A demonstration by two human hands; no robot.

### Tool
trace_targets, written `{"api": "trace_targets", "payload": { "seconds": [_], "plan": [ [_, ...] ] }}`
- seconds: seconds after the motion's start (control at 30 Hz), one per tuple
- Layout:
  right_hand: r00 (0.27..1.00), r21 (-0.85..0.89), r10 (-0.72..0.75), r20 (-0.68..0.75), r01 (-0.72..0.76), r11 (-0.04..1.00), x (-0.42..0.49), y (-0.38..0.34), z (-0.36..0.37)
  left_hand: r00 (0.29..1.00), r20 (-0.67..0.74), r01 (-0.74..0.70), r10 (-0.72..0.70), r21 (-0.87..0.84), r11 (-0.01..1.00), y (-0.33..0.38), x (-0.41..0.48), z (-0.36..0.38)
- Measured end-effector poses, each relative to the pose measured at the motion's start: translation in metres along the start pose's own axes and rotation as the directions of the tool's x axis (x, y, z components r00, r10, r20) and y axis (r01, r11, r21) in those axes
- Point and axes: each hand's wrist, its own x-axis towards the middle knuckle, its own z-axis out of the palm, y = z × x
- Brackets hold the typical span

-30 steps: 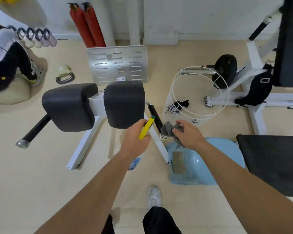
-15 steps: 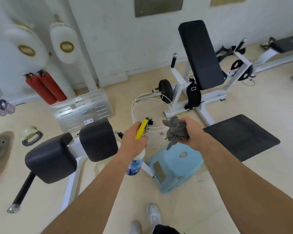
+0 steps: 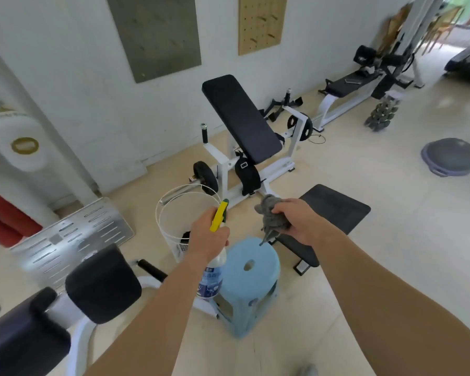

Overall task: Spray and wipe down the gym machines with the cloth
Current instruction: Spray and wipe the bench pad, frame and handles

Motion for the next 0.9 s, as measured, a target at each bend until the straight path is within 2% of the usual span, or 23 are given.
{"api": "trace_targets", "payload": {
  "seconds": [0.27,0.4,0.5,0.7,0.9],
  "plan": [
    [0.994,-0.158,-0.104,0.027,0.107,0.982,0.025,-0.036,-0.131,0.999,0.016,-0.051,0.05,0.017,0.999,0.083,0.042,0.12],
    [0.989,-0.239,-0.144,0.023,0.145,0.96,0.051,-0.067,-0.195,0.999,-0.028,-0.018,0.016,-0.088,0.996,0.119,0.062,0.177],
    [0.989,-0.292,-0.148,0.021,0.147,0.945,0.079,-0.09,-0.233,0.999,-0.045,-0.011,0.007,-0.09,0.996,0.143,0.079,0.208],
    [0.987,-0.341,-0.163,0.01,0.157,0.927,0.147,-0.13,-0.28,1.0,0.003,-0.01,0.01,-0.007,1.0,0.182,0.133,0.252],
    [0.981,-0.374,-0.192,0.012,0.182,0.909,0.229,-0.193,-0.316,1.0,0.0,0.019,-0.019,-0.034,0.999,0.215,0.231,0.283]
  ]
}}
